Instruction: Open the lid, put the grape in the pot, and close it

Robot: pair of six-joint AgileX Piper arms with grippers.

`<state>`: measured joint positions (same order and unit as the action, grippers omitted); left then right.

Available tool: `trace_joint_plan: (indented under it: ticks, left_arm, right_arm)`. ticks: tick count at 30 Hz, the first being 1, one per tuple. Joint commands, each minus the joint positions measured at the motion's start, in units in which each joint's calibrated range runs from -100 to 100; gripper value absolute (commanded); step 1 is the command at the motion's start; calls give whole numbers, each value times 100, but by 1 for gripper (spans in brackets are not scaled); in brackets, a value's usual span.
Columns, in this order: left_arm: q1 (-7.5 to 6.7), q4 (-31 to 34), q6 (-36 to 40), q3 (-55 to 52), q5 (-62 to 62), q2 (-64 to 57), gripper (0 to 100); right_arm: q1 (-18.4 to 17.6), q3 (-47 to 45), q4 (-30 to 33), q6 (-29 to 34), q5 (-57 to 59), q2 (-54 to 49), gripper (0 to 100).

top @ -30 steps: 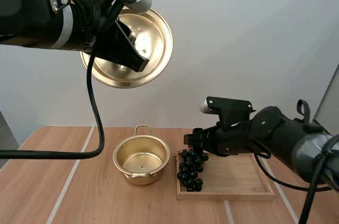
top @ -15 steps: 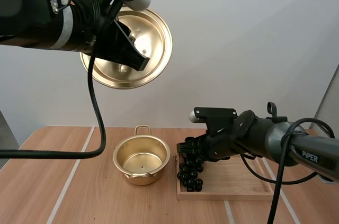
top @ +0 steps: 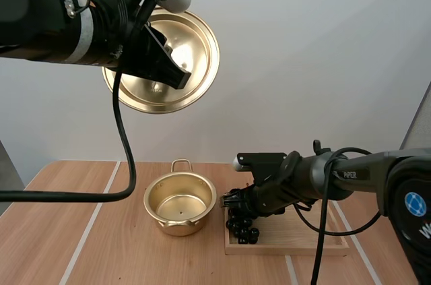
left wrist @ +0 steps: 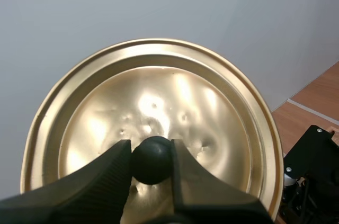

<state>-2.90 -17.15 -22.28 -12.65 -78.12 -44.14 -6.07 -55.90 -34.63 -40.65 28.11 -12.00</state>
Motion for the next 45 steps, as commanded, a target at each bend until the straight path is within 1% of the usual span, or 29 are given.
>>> trace_joint_plan:
  ticks: [1, 7, 12, 13, 14, 15, 16, 17, 18, 21, 23, 25, 30, 35, 37, 41, 45]
  left_arm:
    - [-16, -95, 50, 38, 74, -41, 0]
    - [-16, -95, 50, 38, 74, -41, 0]
    - [-16, -95, 50, 38, 39, -41, 0]
    - [-16, -95, 50, 38, 1, -41, 0]
    - [-16, -95, 50, 38, 1, -41, 0]
    - [-16, -95, 50, 38, 1, -41, 0]
    - [-16, -95, 50, 38, 1, -41, 0]
    - [-16, -95, 50, 38, 1, -41, 0]
    - [-16, -95, 50, 38, 1, -41, 0]
    - [-16, -95, 50, 38, 1, -41, 0]
    - [-16, -95, 50, 38, 1, -41, 0]
    - [-16, -95, 50, 38, 1, -41, 0]
    - [-16, -95, 50, 38, 1, -41, 0]
    - [-16, -95, 50, 38, 100, -41, 0]
    - [-16, -95, 50, 42, 244, -85, 0]
    - [-16, -95, 50, 165, 467, -218, 0]
    - [-16, -85, 173, 509, 34, -286, 0]
  right_arm:
    - [-50, 41, 94, -134, -234, 152, 100]
    - [-50, 60, 283, -134, -488, 587, 100]
    - [-50, 60, 451, -134, -682, 688, 100]
    - [-50, 60, 451, -134, -682, 688, 94]
    - [-50, 60, 451, -134, -682, 688, 76]
    - [-50, 60, 476, -134, -682, 688, 60]
    - [-50, 60, 542, -134, -682, 688, 34]
    - [-50, 60, 631, -134, -682, 675, 13]
    - [-50, 60, 700, -134, -682, 663, 0]
    - [-40, 60, 851, -134, -682, 575, 0]
    - [-40, 60, 1092, -134, -682, 445, 0]
    - [-40, 60, 1189, -134, -646, 198, 0]
    - [-40, 60, 1178, -114, -589, -604, 0]
    - [-40, 155, 849, -114, -560, -1371, 0]
    - [-48, 273, 835, -114, -453, -1549, 0]
    - [-211, 710, 835, -114, -68, -1654, 0]
    - [-480, 998, 835, -114, 39, -1633, 0]
